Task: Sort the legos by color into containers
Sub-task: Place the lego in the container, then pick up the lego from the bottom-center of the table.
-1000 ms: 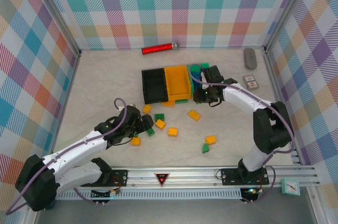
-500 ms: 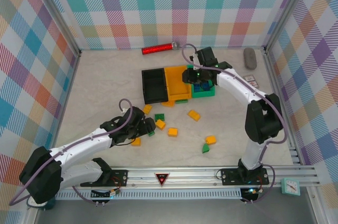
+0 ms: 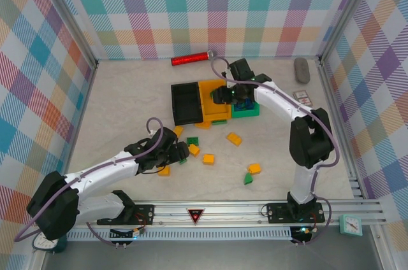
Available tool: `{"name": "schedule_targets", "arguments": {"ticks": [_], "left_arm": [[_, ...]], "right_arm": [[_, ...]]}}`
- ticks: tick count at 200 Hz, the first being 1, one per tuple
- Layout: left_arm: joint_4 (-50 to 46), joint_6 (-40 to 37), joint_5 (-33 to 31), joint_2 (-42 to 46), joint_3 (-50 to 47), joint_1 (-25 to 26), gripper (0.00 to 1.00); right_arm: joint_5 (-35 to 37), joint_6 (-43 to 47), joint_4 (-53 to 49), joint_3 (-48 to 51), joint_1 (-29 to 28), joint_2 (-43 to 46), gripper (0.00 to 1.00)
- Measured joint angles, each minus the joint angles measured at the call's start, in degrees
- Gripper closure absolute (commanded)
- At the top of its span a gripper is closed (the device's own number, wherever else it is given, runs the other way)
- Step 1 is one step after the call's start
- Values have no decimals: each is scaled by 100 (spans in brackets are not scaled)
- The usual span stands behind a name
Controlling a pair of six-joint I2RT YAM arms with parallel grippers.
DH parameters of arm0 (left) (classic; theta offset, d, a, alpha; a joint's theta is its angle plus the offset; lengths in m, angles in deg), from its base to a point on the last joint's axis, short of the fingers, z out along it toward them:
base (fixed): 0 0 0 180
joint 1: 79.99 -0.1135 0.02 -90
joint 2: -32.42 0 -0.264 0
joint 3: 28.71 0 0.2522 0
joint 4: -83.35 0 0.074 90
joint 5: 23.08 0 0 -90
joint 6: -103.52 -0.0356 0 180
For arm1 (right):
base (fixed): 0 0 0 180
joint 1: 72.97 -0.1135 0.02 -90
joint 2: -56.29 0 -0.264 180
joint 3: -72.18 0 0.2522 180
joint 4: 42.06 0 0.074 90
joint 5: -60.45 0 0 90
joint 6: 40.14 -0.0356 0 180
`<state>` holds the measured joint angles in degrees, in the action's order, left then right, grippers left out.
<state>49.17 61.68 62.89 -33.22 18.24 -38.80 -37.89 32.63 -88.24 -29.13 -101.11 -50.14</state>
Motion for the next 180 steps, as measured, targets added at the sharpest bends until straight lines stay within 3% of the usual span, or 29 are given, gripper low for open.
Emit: {"name": "schedule_targets", "arguments": {"ticks": [119,180], "left_arm": [[-66,-127,-216,-133,140,4,19],[-57,-127,-420,-149,140,4,19]], "right_arm": [[111,-7,-372,2413,-501,2085,45],[173,-564,-887,3510,-1226,2990,45]]}}
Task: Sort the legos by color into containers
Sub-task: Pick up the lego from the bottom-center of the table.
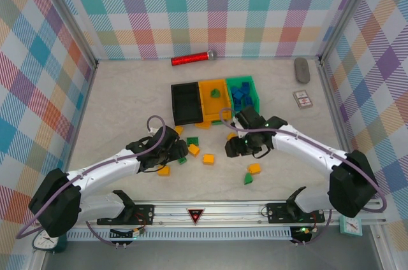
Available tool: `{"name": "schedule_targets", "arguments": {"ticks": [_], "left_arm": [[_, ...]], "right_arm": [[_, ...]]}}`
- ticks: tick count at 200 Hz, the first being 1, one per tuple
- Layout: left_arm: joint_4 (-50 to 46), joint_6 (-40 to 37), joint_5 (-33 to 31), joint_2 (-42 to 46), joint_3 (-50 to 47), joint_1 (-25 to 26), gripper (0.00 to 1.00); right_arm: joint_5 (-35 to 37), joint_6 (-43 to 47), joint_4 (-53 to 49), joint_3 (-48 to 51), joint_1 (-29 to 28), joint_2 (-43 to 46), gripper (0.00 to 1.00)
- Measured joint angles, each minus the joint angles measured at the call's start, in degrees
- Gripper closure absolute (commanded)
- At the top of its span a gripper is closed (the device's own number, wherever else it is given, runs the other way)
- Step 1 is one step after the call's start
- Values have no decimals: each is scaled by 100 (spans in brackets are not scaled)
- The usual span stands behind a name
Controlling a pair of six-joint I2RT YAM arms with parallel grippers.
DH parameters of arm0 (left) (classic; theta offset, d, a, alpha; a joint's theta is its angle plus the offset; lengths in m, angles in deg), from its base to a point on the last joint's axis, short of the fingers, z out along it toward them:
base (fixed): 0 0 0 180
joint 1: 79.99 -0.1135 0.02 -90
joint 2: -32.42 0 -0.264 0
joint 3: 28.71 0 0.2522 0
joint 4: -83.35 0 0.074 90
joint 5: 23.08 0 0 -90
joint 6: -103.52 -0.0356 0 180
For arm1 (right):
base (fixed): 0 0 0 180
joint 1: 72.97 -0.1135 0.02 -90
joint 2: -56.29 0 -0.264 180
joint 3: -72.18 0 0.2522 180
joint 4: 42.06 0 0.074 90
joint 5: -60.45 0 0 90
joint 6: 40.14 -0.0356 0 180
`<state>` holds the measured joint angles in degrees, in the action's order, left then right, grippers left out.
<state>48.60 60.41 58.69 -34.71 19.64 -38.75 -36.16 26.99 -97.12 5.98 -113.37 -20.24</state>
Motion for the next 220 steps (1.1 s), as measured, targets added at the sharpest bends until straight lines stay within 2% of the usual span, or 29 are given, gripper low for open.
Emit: {"name": "schedule_targets", "arguments": {"ticks": [63,113,220], "left_arm": [[20,2,-142,-2,0,2,19],[72,2,-190,0,0,0,19],[188,2,-131,-127,-57,2,19]], "right_arm": [[240,-981,-745,730,-807,778,45],[391,-1539,-1043,1047,-1049,1029,45],[629,-1676,-570,1051,-1239,-280,46]]}}
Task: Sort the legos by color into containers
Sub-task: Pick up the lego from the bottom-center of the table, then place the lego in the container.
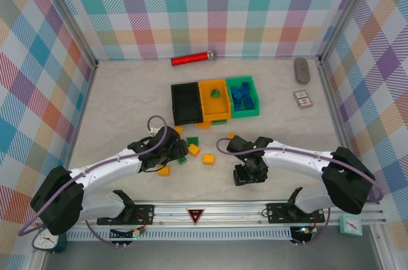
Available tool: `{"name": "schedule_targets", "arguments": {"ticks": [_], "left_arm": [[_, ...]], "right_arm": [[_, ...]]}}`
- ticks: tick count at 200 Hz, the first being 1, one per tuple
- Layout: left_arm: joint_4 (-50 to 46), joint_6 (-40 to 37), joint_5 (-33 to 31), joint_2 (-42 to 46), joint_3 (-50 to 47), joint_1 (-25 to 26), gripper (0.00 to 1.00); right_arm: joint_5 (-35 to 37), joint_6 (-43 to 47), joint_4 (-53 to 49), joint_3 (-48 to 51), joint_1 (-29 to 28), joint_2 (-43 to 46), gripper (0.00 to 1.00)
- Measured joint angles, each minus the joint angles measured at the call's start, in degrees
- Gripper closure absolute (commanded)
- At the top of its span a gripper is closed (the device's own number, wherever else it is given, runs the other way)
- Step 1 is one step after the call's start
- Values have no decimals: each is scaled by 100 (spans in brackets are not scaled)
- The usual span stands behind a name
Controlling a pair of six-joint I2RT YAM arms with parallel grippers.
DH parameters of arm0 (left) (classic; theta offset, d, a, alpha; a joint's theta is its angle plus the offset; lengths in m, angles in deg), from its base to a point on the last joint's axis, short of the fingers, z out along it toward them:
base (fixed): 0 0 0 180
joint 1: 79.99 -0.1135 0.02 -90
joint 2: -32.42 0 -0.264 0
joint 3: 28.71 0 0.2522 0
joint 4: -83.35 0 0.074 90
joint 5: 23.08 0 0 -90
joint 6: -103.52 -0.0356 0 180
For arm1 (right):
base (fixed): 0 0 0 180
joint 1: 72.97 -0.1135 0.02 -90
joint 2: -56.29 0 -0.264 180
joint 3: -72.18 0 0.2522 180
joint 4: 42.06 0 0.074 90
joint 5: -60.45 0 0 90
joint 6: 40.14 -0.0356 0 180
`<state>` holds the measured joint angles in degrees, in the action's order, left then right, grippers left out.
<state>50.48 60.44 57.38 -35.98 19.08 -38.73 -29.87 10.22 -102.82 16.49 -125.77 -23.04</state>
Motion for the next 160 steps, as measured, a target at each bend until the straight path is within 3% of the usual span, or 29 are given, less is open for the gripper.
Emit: {"name": "schedule_targets", "arguments": {"ticks": [51,114,160], "left_arm": [[20,0,7,0,-11,0,19],[175,2,109,-90,-11,26,19],[188,4,162,-177,-11,109,20]], "right_arm": [[79,87,234,-55,-98,-354,62],[151,238,455,-640,-166,-363,63],[402,636,621,-1681,-131,-863,64]]}}
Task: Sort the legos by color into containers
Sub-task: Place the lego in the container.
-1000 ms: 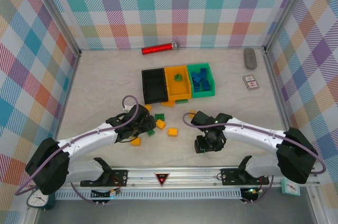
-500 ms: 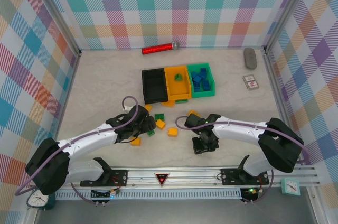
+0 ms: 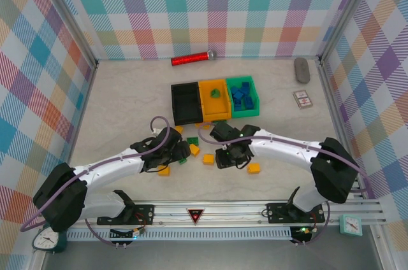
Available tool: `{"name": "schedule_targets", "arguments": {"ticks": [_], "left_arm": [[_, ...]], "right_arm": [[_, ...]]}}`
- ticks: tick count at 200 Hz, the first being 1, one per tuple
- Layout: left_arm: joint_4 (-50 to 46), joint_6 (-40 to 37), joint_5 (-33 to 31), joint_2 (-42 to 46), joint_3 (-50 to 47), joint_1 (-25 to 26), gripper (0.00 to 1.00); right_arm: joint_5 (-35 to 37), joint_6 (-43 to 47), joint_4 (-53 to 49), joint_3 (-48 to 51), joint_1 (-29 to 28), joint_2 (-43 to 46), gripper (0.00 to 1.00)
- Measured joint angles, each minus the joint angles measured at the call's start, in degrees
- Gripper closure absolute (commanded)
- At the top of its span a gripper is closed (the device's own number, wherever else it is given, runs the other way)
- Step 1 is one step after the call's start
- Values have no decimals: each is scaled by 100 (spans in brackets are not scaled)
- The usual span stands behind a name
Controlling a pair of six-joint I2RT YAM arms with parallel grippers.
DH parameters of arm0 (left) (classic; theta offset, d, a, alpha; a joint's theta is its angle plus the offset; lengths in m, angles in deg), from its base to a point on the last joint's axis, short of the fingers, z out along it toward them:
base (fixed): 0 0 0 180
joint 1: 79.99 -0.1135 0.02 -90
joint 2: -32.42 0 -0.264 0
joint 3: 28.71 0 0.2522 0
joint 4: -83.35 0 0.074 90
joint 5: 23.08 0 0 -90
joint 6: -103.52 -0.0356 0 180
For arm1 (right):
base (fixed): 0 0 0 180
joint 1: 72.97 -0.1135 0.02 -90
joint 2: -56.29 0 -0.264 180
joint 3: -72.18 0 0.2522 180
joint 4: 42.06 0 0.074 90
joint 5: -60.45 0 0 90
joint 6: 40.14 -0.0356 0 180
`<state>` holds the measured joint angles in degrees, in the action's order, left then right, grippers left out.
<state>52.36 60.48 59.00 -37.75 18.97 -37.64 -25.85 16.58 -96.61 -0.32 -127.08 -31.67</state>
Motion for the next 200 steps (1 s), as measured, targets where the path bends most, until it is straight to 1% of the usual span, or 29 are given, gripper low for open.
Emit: {"name": "schedule_targets", "arguments": {"ticks": [29,71,113,154,184,200], "left_arm": [[-31,17,17,0,0,68,20],[-87,61,33,11,7,92,20],[-258,149,35,26,44,142,20],[-402,192,35,116,44,144,20],[-507,236,31,175,46,144,20],[-535,260,33,179,50,144,20]], "right_arm": [[90,352,155,-649,208,-365,64],[83,800,293,-1528,916,-813,64],[-7,1156,372,-2444,1602,-1467,63],[-118,1373,356,-3112,2063,-2203,62],[-201,1493,267,-3620,2240,-2704,58],[-262,1547,216,-3873,2267,-2924,51]]}}
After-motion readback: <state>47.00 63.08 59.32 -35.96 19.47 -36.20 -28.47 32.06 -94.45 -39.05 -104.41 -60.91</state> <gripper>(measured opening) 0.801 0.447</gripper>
